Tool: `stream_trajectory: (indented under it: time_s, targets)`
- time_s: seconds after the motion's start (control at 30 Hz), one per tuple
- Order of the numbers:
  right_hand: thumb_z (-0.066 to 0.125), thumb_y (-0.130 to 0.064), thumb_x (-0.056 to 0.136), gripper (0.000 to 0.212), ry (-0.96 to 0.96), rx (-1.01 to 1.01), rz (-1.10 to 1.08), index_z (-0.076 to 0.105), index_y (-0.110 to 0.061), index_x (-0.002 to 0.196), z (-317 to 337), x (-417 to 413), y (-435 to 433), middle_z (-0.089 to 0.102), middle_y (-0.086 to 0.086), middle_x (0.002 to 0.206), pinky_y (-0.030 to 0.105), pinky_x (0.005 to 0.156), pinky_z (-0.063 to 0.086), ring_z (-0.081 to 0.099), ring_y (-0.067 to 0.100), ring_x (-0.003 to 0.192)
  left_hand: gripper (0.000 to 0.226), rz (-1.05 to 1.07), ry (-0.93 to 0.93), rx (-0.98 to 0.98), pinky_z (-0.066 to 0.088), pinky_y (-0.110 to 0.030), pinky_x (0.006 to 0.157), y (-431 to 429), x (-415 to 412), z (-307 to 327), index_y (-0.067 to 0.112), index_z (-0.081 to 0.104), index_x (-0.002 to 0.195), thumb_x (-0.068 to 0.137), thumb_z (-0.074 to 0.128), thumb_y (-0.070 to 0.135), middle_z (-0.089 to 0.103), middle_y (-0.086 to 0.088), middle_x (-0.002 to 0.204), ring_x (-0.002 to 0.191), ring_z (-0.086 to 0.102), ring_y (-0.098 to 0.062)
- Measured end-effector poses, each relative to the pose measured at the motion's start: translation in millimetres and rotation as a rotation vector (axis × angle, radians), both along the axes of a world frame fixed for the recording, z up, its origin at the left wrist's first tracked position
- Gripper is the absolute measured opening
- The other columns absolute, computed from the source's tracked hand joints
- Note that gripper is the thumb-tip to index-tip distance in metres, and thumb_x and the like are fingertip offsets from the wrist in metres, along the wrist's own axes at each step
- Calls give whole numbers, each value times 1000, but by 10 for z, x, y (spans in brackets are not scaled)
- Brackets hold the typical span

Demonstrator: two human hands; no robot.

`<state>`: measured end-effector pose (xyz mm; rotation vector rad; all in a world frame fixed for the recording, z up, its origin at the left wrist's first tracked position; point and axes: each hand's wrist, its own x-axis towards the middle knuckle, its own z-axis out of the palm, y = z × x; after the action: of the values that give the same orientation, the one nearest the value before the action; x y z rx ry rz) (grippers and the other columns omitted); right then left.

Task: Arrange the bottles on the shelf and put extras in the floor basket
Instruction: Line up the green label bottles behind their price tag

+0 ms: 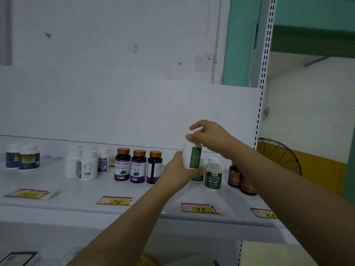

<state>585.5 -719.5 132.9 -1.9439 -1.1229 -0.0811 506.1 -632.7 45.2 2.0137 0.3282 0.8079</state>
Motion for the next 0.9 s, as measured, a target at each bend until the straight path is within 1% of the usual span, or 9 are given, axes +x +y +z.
stream_trajectory:
  time_s: [0.07,0.17,0.27,0.37,0.5,0.6,0.67,0.77,0.9]
  targets:
    - [61,-23,91,32,56,-8,88,54,-24,122,-7,-2,-55,64,-1,111,19,67,45,59,6,87,58,-14,-1,-42,43,-21,76,-2,-11,-12,18,42,126,79,74,29,55,3,116,95,53,-10]
    - [59,-30,92,39,82,-6,98,51,-25,130,-62,12,-76,59,0,123,25,82,50,58,10,99,57,113,-48,11,45,-20,66,-13,9,-37,20,40,112,73,79,31,52,4,103,89,53,-12]
    - [66,-44,84,44,2,-29,-47,57,-22,121,-111,61,-41,58,2,119,37,95,50,58,18,106,64,242,-83,74,53,-33,73,-41,71,-74,21,37,104,64,85,34,52,0,104,91,56,-17]
    - [68,-32,85,30,23,17,-56,63,-21,113,-106,79,-50,60,5,120,40,97,49,59,21,108,66,201,-41,58,52,-34,79,-79,65,-52,21,37,107,64,84,39,52,0,108,94,55,-17]
    - [62,-20,89,29,44,7,1,60,-22,118,-92,55,-121,60,5,118,36,96,50,59,20,105,55,-37,104,-48,40,-25,78,-106,-60,29,16,46,124,79,73,32,58,-1,118,95,53,-12]
    - [57,-14,92,34,85,15,85,55,-18,126,-110,21,-156,57,8,124,33,95,49,58,19,108,49,-36,73,-56,40,-20,73,-93,-116,18,16,49,122,81,73,26,58,1,112,92,53,-11]
    - [59,-23,92,39,117,13,81,52,-18,130,-122,2,-149,55,6,127,34,94,50,56,19,111,47,24,30,-37,40,-19,64,-96,-121,-9,17,48,112,76,77,25,58,5,100,86,54,-10]
    - [65,-43,86,48,33,-48,-28,55,-17,125,-135,-25,-127,56,2,119,37,90,53,59,19,105,51,119,-13,1,42,-21,62,-129,-107,-56,17,43,104,71,81,27,53,10,86,79,54,-7]
    - [63,-26,89,26,45,21,-8,60,-13,112,-113,-52,-130,61,6,112,26,75,56,62,16,94,60,81,4,-42,45,-21,68,-170,-123,-56,15,39,114,73,79,33,59,1,108,90,56,-12]
